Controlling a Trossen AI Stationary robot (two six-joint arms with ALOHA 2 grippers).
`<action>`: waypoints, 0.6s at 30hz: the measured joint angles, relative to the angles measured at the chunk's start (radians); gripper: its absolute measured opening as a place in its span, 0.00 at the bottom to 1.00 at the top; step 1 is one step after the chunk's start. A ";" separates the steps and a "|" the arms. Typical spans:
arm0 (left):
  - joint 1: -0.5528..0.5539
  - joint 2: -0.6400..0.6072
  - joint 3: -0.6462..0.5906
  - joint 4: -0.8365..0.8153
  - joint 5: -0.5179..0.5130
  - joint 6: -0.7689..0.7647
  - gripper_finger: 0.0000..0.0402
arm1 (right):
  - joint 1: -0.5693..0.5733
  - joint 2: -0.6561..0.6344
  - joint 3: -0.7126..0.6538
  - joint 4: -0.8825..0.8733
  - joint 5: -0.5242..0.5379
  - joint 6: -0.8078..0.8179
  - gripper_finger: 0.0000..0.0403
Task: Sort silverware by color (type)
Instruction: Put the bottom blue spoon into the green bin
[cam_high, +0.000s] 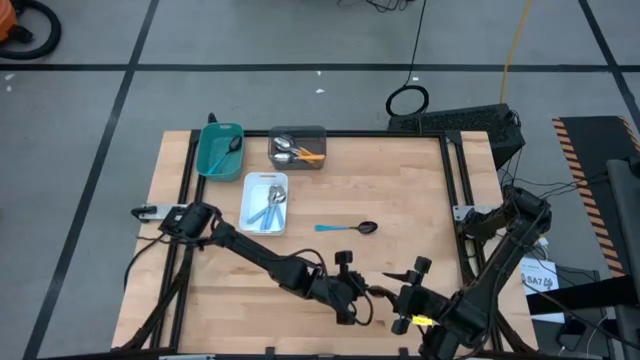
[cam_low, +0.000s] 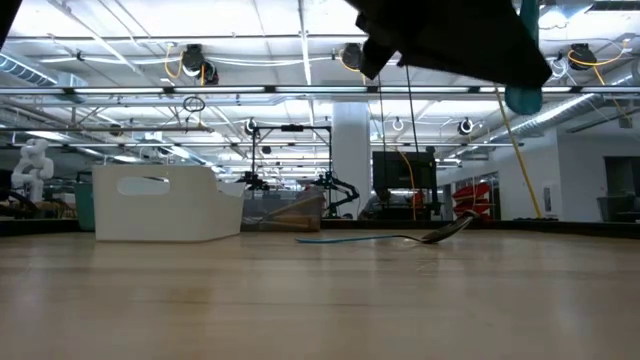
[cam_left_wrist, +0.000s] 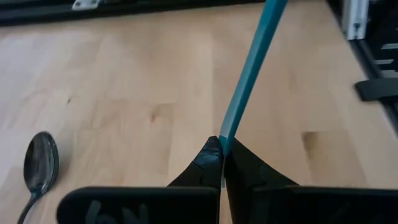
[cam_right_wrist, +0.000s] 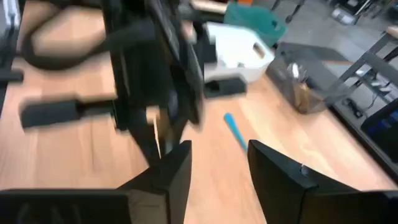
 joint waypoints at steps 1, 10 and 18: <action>-0.004 -0.001 0.006 -0.006 0.000 0.004 0.00 | 0.002 0.000 0.000 -0.001 -0.013 -0.002 0.38; -0.006 -0.001 0.011 -0.006 -0.001 0.013 0.00 | 0.015 0.001 -0.043 0.152 -0.021 -0.111 0.38; -0.004 -0.001 0.011 -0.003 -0.002 0.030 0.00 | -0.006 0.002 -0.066 0.305 -0.039 -0.244 0.37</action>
